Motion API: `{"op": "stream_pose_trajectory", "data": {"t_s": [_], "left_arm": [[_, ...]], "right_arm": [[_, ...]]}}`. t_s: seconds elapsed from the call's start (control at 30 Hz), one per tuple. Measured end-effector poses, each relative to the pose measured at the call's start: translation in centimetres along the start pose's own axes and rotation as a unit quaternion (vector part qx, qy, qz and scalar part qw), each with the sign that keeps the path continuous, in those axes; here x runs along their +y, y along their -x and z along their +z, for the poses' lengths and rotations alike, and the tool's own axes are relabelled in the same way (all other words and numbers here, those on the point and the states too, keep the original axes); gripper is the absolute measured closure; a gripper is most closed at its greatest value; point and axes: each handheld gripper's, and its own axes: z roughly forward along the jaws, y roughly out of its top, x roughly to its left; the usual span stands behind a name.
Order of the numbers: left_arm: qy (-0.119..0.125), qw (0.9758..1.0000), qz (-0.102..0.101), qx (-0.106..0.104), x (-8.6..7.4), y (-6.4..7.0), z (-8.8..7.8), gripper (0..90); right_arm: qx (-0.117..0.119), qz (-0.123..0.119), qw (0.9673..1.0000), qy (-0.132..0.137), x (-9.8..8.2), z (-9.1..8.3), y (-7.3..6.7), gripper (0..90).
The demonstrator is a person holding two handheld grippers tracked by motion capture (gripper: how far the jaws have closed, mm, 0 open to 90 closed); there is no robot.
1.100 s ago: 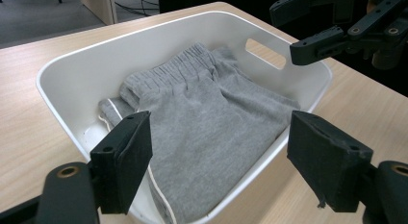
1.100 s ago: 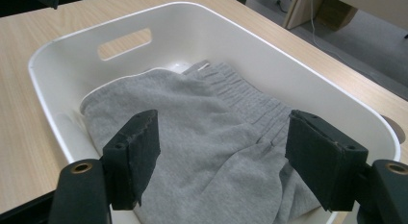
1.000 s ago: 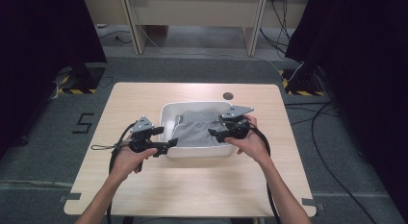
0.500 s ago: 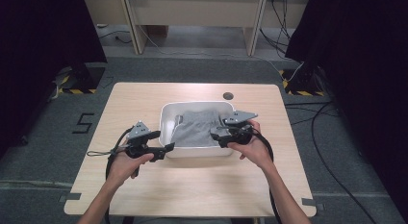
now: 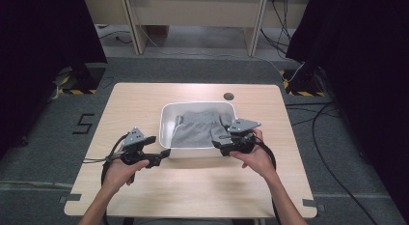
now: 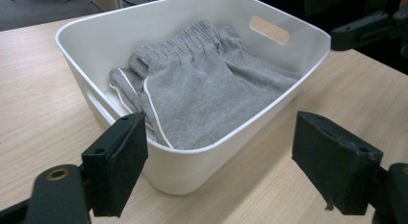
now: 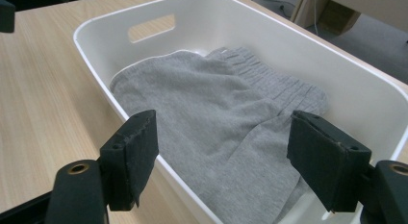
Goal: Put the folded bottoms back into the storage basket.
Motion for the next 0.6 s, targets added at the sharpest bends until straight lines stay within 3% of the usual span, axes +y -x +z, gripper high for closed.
{"op": "stream_pose_trajectory", "data": {"t_s": [0.33,0.6], "left_arm": [[0.010,0.9999,0.003,-0.002,-1.2,0.5,-0.6,15.1],[0.006,1.0000,0.001,0.003,-2.5,0.4,-0.7,15.1]], "right_arm": [[0.000,-0.004,1.0000,0.007,-1.2,-1.7,-1.0,25.8],[0.004,-0.002,1.0000,0.008,-2.1,-1.9,-1.4,25.6]]}}
